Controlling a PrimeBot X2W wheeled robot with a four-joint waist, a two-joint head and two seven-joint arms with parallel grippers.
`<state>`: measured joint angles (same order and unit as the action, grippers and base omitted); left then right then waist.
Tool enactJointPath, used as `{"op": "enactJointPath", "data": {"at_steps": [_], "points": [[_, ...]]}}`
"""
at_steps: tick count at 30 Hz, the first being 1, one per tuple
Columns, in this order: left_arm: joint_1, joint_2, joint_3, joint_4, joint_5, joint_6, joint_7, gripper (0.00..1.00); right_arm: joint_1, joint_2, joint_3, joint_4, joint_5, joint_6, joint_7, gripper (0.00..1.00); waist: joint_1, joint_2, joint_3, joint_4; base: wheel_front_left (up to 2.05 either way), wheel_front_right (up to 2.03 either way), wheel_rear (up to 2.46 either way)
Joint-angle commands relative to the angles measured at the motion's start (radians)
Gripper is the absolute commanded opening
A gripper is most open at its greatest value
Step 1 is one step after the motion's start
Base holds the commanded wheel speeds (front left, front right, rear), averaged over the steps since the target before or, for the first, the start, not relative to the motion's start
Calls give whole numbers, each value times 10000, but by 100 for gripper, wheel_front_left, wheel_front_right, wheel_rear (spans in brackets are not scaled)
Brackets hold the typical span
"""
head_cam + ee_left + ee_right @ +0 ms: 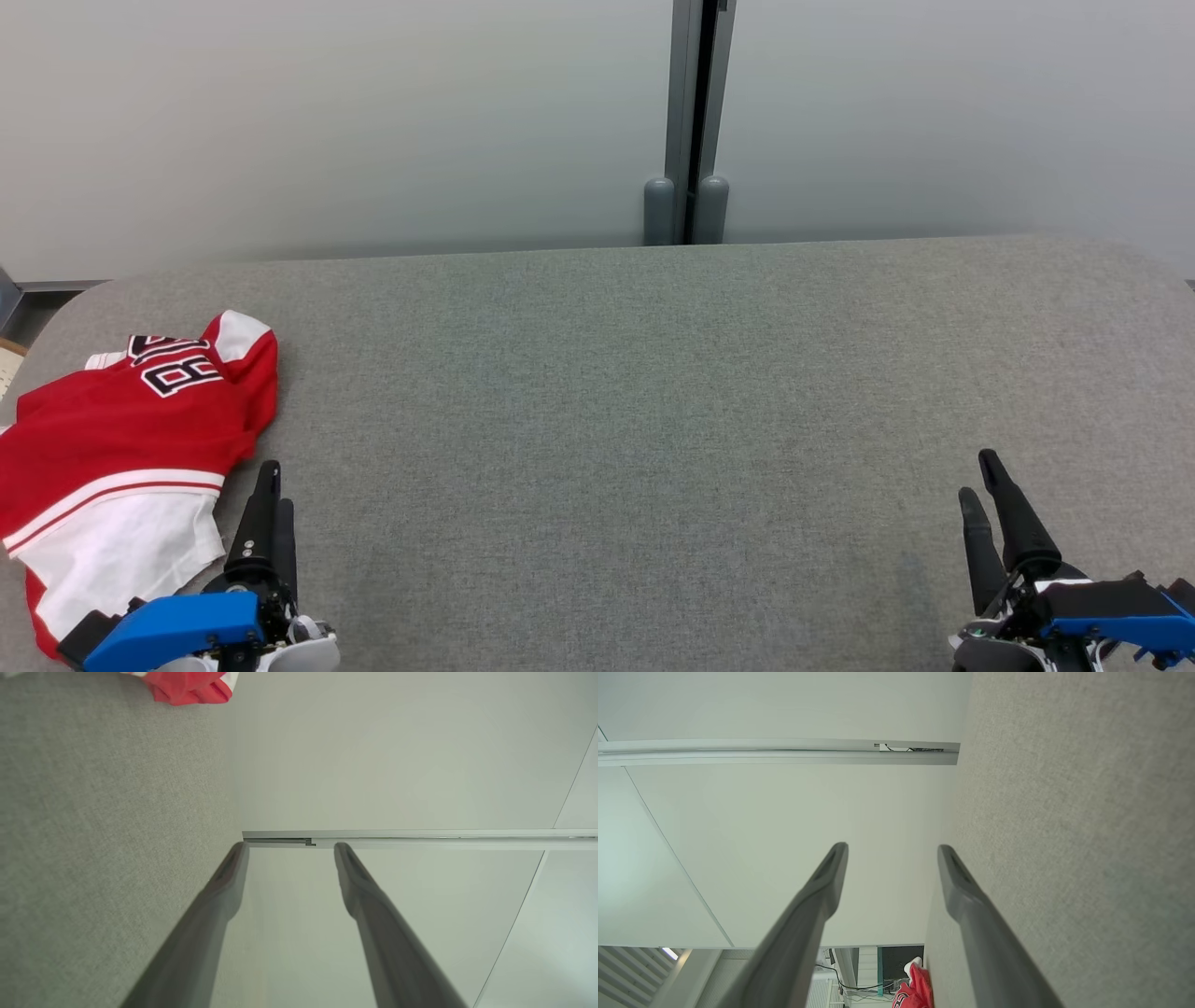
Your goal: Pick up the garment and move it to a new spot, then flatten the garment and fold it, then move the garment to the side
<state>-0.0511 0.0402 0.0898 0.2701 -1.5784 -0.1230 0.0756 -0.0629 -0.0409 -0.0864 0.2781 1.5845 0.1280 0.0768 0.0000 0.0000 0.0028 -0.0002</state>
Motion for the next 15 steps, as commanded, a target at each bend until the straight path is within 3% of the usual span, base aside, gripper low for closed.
{"op": "enactJointPath", "data": {"at_steps": [1,8,9,15], "points": [[-129,100,-108,-250,383,84,-139,100,-176,-35,63,-218,-246,13,-140,100,0,0,-2,-1,0,0,0],[-49,110,-279,-367,1216,254,-374,100,-155,-40,106,-254,-975,14,-374,100,0,0,-5,1,0,0,0],[19,133,-436,-452,1959,390,-551,100,-119,-45,82,-284,-1736,16,-557,100,0,0,-10,10,0,0,0],[83,211,-734,-521,2988,591,-763,100,-77,-50,65,-338,-2901,17,-767,100,0,0,-23,26,0,0,0]]}}
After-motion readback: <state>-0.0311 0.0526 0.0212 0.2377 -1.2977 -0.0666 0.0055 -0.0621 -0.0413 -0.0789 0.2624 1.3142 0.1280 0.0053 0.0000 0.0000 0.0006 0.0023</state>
